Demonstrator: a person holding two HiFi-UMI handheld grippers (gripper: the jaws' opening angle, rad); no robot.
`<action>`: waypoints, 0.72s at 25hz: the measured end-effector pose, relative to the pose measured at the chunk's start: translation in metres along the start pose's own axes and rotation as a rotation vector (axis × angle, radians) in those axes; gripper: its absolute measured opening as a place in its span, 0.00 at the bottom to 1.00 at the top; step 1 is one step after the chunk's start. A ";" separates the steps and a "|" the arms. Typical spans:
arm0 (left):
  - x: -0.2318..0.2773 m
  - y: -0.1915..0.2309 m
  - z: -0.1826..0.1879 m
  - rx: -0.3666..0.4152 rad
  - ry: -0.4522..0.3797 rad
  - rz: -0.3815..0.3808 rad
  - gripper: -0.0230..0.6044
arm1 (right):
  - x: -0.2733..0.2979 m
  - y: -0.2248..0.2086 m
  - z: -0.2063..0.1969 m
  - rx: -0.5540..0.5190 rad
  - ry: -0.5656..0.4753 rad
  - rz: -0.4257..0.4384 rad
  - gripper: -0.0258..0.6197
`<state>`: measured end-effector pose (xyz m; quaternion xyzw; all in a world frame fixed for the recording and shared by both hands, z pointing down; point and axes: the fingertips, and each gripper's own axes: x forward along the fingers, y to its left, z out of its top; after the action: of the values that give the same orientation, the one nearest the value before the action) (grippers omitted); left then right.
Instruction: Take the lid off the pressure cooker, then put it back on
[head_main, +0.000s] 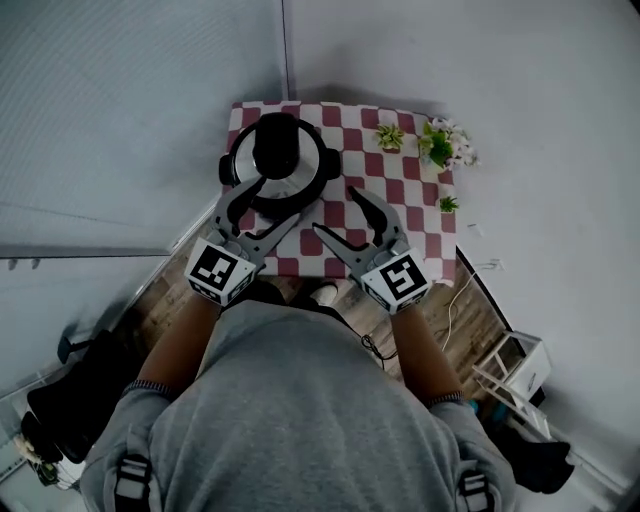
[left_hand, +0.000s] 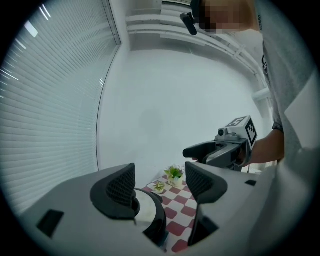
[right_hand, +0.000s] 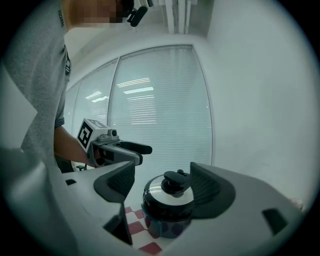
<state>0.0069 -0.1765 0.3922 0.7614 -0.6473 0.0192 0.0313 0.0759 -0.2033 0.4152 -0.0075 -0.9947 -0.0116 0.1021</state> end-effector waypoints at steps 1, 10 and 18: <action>0.001 0.000 -0.001 -0.001 0.003 0.019 0.55 | 0.001 -0.002 -0.001 -0.002 0.000 0.017 0.58; 0.002 0.029 -0.013 -0.013 0.029 0.110 0.55 | 0.032 -0.009 -0.008 -0.021 0.029 0.119 0.58; 0.007 0.075 -0.025 0.019 0.073 0.090 0.56 | 0.070 -0.031 -0.003 -0.088 0.075 0.099 0.54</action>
<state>-0.0661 -0.1938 0.4189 0.7306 -0.6790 0.0547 0.0468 0.0079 -0.2332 0.4315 -0.0607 -0.9871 -0.0503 0.1391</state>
